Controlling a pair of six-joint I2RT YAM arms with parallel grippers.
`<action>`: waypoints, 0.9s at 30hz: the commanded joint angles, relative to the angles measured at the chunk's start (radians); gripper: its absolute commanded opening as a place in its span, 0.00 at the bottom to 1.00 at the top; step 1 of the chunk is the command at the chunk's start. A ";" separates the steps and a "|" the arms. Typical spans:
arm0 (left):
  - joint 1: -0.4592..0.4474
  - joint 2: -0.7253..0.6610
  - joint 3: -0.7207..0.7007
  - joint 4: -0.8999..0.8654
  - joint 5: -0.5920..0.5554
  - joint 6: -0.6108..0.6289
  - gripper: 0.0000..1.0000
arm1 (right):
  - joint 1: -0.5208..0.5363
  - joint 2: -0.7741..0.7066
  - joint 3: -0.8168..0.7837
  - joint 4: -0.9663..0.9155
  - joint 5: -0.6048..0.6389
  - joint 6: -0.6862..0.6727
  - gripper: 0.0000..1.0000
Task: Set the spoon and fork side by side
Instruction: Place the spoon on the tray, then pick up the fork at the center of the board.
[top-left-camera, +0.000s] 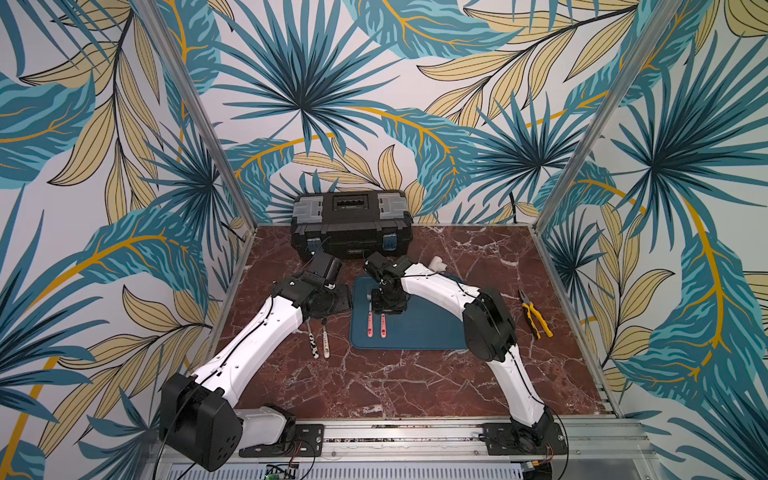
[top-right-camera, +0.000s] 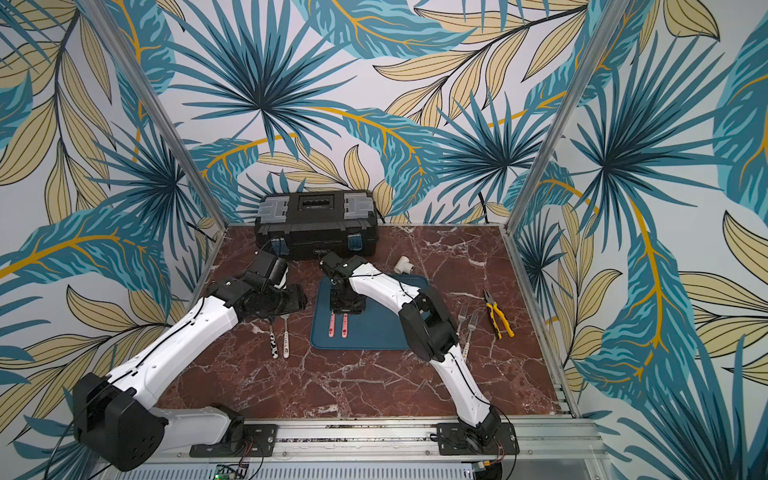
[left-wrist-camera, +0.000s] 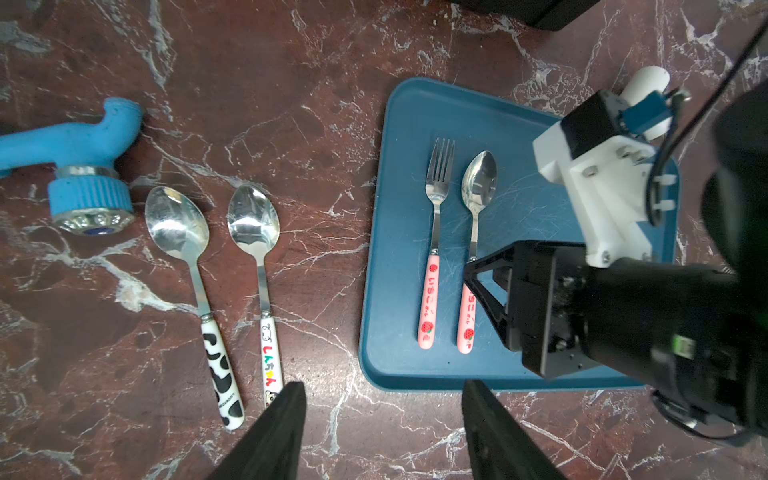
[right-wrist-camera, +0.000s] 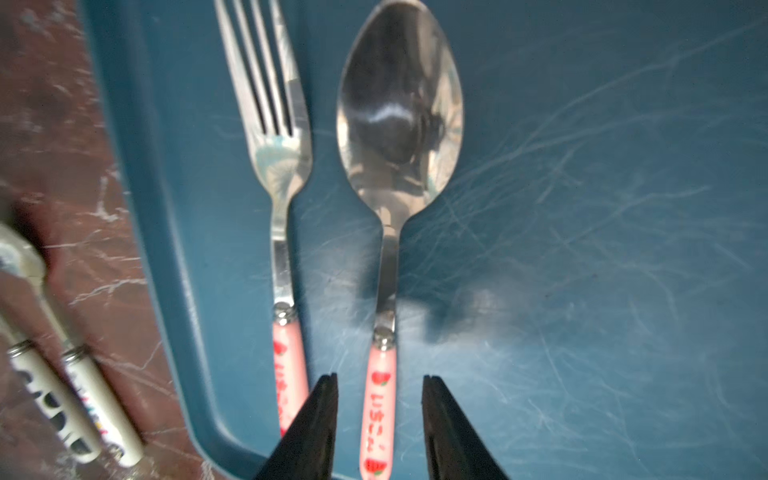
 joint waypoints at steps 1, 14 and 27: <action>0.006 -0.039 -0.005 -0.016 -0.027 0.007 0.64 | 0.001 -0.102 -0.026 -0.011 -0.017 -0.025 0.41; 0.005 -0.033 -0.075 0.043 -0.005 0.007 0.64 | -0.373 -0.616 -0.714 0.040 0.163 -0.048 0.42; 0.005 0.012 -0.071 0.067 0.036 0.024 0.65 | -0.637 -0.708 -0.985 0.092 0.204 -0.140 0.41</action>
